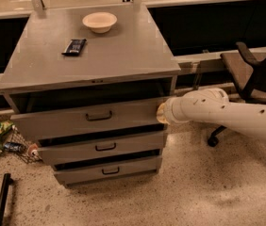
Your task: Close top drawer
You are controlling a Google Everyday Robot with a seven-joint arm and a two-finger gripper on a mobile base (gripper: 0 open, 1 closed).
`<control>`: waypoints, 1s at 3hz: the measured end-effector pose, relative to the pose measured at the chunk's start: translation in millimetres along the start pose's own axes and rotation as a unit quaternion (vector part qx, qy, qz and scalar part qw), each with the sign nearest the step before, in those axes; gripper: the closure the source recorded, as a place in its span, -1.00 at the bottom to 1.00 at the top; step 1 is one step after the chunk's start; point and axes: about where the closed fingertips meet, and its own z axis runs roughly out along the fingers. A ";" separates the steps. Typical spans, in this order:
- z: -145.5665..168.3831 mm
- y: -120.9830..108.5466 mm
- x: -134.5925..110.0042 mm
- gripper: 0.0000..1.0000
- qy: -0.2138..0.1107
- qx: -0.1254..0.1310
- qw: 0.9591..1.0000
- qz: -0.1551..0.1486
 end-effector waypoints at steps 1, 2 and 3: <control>0.2 -8.6 0.6 1.00 0.007 0.012 1.000 -0.001; 1.7 -9.2 -1.5 1.00 0.002 0.015 1.000 0.004; -17.1 -2.2 -22.4 1.00 -0.041 0.006 0.999 0.025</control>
Offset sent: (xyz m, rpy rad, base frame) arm 0.0059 0.0055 0.0049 0.0416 -0.0239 -0.0109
